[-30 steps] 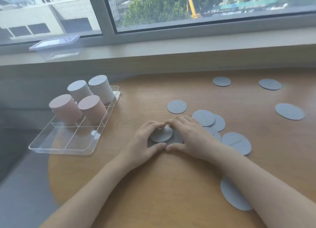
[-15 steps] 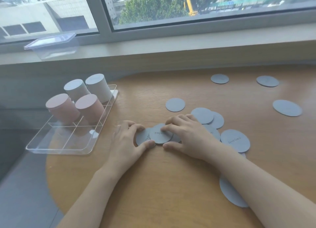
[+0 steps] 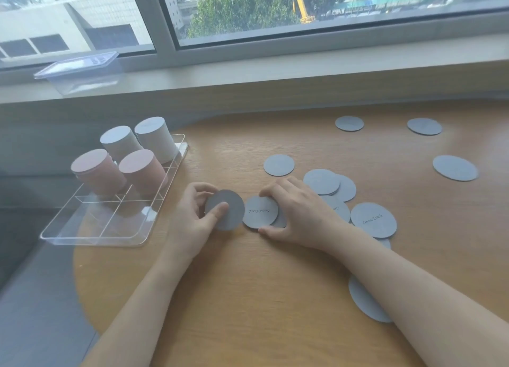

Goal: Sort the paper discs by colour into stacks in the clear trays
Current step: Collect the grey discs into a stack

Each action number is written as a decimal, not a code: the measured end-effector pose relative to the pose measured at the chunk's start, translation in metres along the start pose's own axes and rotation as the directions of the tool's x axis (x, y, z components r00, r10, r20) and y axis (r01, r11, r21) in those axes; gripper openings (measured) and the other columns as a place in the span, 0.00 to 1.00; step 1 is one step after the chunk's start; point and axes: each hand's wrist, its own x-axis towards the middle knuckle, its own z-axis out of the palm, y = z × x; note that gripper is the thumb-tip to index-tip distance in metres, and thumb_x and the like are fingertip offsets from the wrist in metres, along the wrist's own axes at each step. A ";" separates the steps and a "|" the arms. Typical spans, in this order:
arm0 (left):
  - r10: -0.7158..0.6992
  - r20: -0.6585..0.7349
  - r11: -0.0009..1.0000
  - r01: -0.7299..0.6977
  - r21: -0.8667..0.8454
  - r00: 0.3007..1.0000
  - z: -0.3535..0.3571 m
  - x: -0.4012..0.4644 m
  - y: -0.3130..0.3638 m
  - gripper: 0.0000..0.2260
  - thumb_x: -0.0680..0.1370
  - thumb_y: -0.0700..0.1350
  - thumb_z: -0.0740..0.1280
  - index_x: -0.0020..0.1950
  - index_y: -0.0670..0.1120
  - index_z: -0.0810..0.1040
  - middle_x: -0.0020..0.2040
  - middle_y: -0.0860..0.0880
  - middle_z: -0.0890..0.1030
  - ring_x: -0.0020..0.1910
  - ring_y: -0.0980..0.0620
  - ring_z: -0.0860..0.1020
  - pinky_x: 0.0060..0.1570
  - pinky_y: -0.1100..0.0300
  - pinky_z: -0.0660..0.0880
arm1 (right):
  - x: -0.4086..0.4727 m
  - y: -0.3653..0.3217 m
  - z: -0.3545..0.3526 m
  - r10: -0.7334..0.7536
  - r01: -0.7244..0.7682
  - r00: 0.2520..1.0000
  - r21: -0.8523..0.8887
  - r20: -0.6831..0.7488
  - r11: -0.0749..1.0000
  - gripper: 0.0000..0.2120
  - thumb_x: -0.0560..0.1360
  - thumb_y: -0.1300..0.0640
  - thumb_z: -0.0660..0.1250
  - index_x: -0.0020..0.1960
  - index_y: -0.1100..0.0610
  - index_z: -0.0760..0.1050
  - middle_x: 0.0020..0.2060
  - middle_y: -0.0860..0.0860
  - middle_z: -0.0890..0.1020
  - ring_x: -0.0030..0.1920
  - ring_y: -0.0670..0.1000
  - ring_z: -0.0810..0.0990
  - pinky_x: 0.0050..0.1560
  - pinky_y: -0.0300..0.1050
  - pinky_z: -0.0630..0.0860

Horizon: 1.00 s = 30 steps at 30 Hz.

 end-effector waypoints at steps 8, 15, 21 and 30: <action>0.186 0.149 0.894 -0.230 0.384 0.971 0.023 0.002 -0.004 0.21 0.76 0.49 0.73 0.67 0.54 0.74 0.53 0.63 0.78 0.47 0.59 0.74 0.46 0.68 0.69 | -0.002 -0.012 -0.003 -0.072 0.079 0.996 0.148 -0.053 0.986 0.32 0.68 0.52 0.76 0.67 0.57 0.68 0.60 0.52 0.72 0.57 0.48 0.72 0.52 0.26 0.62; 0.071 0.183 0.963 -0.115 0.244 0.981 0.037 0.019 0.009 0.09 0.76 0.47 0.73 0.54 0.56 0.78 0.45 0.58 0.82 0.42 0.60 0.78 0.42 0.65 0.72 | -0.002 -0.005 -0.006 -0.057 0.088 0.992 0.280 -0.117 0.956 0.27 0.71 0.60 0.73 0.68 0.55 0.68 0.62 0.49 0.69 0.60 0.47 0.72 0.57 0.36 0.70; 0.117 0.182 0.978 -0.145 0.152 0.976 0.071 0.037 0.034 0.08 0.78 0.44 0.71 0.54 0.51 0.76 0.47 0.57 0.80 0.47 0.63 0.78 0.47 0.63 0.75 | -0.004 0.008 -0.016 0.143 -0.018 0.965 0.485 -0.221 0.874 0.29 0.70 0.68 0.70 0.69 0.58 0.67 0.62 0.51 0.70 0.65 0.47 0.70 0.65 0.35 0.65; 0.181 0.301 0.965 -0.228 0.128 0.936 0.080 0.026 0.031 0.20 0.80 0.35 0.65 0.66 0.56 0.73 0.53 0.57 0.81 0.50 0.63 0.79 0.47 0.74 0.70 | -0.005 0.001 -0.008 0.146 -0.073 0.984 0.499 -0.107 0.864 0.32 0.74 0.59 0.69 0.74 0.55 0.61 0.67 0.50 0.66 0.68 0.53 0.65 0.70 0.48 0.65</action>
